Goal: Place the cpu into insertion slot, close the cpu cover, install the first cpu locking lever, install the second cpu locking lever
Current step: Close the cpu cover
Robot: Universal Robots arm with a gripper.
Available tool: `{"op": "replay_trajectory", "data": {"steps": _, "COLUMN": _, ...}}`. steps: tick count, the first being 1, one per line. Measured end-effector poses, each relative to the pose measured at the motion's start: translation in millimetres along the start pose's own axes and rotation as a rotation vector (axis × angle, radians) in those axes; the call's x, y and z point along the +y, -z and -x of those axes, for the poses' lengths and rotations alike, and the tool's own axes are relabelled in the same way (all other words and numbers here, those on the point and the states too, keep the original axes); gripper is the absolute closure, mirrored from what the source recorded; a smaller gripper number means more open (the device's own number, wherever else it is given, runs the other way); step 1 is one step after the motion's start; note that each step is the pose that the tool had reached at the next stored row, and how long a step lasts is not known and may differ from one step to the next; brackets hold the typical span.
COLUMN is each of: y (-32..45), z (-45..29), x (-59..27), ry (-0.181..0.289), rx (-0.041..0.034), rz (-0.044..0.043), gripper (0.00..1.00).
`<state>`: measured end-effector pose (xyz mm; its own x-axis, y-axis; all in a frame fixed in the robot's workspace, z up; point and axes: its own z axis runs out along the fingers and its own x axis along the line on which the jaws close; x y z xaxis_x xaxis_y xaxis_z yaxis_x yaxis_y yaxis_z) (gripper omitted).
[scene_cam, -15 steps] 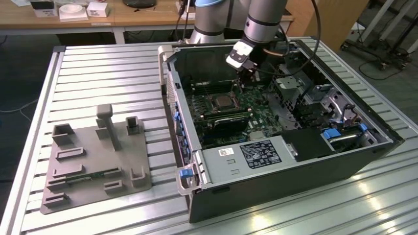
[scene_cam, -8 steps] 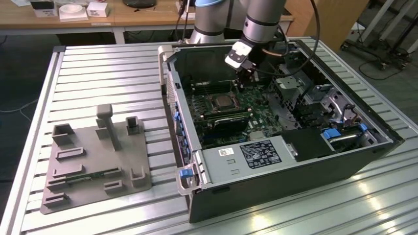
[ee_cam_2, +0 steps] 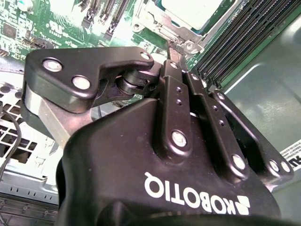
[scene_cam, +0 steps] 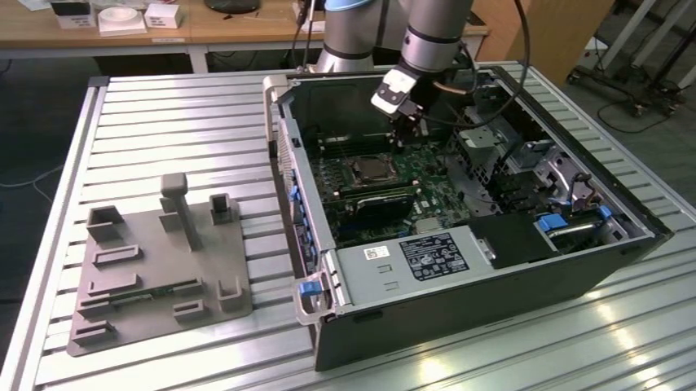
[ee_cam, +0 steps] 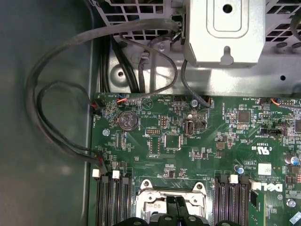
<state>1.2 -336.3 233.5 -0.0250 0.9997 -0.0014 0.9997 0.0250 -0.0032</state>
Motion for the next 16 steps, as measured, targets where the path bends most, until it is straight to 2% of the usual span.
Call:
{"op": "replay_trajectory", "data": {"steps": 9, "y": -2.5, "z": -0.2, "x": -9.8, "ry": 0.000, "rx": 0.0001, "rz": 0.0000, "gripper": 0.90}}
{"op": "replay_trajectory", "data": {"steps": 16, "y": -5.9, "z": -0.7, "x": -27.8, "ry": 0.004, "rx": 0.0000, "rz": 0.0000, "gripper": 0.90}}
